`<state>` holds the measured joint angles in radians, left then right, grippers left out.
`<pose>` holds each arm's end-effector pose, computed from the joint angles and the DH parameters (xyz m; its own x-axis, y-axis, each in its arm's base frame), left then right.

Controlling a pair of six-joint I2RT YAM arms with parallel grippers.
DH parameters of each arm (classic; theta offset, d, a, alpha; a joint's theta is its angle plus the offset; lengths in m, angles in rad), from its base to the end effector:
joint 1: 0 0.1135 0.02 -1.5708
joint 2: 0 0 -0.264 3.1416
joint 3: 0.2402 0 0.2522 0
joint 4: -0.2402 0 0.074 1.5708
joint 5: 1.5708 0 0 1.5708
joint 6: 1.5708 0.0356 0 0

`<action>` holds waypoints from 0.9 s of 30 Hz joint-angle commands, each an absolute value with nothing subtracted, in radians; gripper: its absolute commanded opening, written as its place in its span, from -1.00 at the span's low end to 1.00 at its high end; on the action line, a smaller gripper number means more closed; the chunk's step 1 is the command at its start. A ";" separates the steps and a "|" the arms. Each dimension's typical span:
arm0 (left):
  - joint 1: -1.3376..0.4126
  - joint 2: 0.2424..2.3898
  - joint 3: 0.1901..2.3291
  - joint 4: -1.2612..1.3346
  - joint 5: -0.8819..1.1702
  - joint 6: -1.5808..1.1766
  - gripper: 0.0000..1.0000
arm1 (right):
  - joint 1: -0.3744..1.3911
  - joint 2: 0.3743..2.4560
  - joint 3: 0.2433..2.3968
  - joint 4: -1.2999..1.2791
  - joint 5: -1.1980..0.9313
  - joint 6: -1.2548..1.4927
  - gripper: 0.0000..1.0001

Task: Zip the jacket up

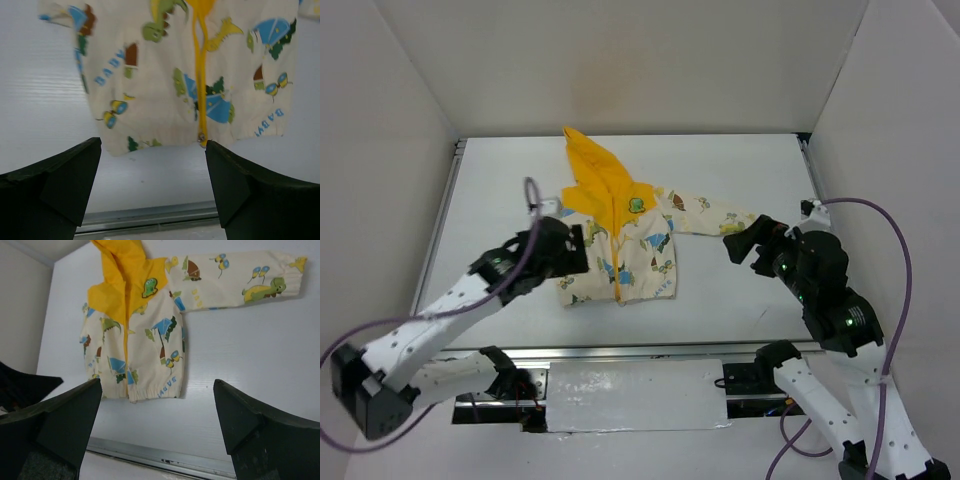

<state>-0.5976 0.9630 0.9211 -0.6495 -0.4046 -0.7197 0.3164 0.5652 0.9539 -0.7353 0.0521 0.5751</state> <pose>0.1722 -0.1002 0.3119 -0.5721 -0.3436 -0.7448 -0.1470 0.9363 -0.3190 0.0995 0.0306 0.3660 -0.4146 0.4358 -0.7989 -0.0461 0.8667 0.4967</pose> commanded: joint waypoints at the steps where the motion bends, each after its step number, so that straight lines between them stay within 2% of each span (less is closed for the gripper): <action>1: -0.788 1.192 1.023 -0.647 -0.549 -0.903 0.96 | 0.321 0.624 0.960 -0.744 0.005 0.548 1.00; 6: -0.890 1.446 1.055 -0.588 -0.566 -0.957 0.71 | 0.325 0.624 0.956 -0.736 -0.017 0.535 1.00; 12: -0.897 1.603 1.052 -0.543 -0.558 -0.991 0.68 | 0.330 0.609 0.927 -0.712 -0.020 0.529 1.00; 14: -0.897 1.621 1.049 -0.545 -0.552 -0.994 0.58 | 0.330 0.612 0.927 -0.712 -0.021 0.526 1.00; 17: -0.896 1.629 1.020 -0.526 -0.552 -1.002 0.56 | 0.331 0.615 0.922 -0.710 -0.020 0.523 1.00; 20: -0.891 1.634 0.997 -0.511 -0.554 -1.006 0.46 | 0.331 0.611 0.914 -0.698 -0.028 0.523 1.00; 21: -0.890 1.635 0.993 -0.503 -0.551 -1.002 0.37 | 0.331 0.612 0.916 -0.696 -0.031 0.525 1.00; 23: -0.884 1.638 0.979 -0.482 -0.542 -0.999 0.35 | 0.331 0.617 0.916 -0.696 -0.032 0.523 1.00; 25: -0.877 1.647 0.971 -0.471 -0.529 -0.994 0.14 | 0.331 0.620 0.917 -0.698 -0.032 0.523 1.00; 27: -0.874 1.649 0.960 -0.451 -0.514 -0.986 0.02 | 0.333 0.617 0.917 -0.698 -0.032 0.525 1.00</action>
<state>-0.8829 1.6348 0.9756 -0.4942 -0.5190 -0.9775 0.3229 0.6147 0.9215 -0.7315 -0.0235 0.5404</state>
